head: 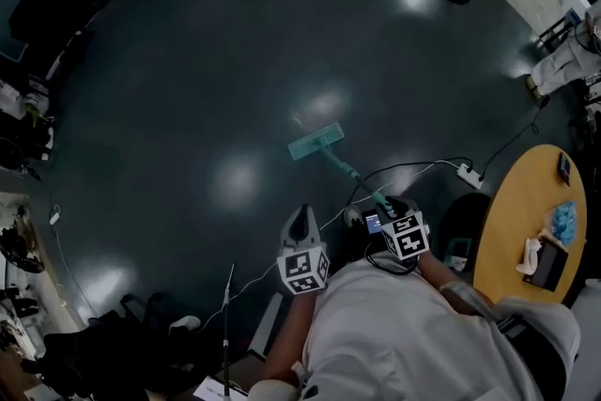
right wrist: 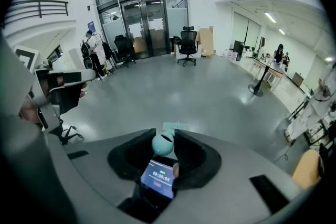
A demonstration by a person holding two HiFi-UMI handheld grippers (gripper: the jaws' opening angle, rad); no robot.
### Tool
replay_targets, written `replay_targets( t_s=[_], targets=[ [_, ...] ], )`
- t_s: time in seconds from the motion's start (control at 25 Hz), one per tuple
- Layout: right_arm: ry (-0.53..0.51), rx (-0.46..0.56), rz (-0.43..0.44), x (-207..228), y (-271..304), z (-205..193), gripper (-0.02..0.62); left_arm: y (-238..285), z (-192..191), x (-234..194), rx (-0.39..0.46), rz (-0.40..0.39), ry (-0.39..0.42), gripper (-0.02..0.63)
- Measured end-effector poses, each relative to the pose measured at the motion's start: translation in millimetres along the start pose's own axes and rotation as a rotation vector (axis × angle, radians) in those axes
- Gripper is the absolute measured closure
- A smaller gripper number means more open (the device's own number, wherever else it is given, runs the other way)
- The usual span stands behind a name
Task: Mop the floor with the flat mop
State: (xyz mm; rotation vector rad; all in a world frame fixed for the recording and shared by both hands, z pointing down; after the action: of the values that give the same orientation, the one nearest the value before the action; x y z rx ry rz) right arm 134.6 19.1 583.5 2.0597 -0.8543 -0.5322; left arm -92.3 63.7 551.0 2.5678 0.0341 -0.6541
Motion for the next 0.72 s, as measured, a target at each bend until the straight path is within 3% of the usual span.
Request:
replay_targets(
  t_s=[0.24,0.72],
  targets=[
    [-0.025,0.058,-0.029,5,6,6,0.482,-3,-4,8,0.010,-0.017,0.009,0.605],
    [-0.026,0.078,-0.012,-1,4,2,0.482,-14,-6,10,0.028,-0.004,0.004,0.606]
  ],
)
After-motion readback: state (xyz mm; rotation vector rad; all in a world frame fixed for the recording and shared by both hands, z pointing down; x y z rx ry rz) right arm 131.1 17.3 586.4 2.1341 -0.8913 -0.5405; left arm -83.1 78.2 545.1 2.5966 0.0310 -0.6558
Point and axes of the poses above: the fingertips, and each gripper's own axes: y forward along the fingers, x to its right, z out of its top, the point moved 6 cm from there along -y, backward along the fingers, and after that the axes turned 14 degrees about -y, right-handed, at the moved point
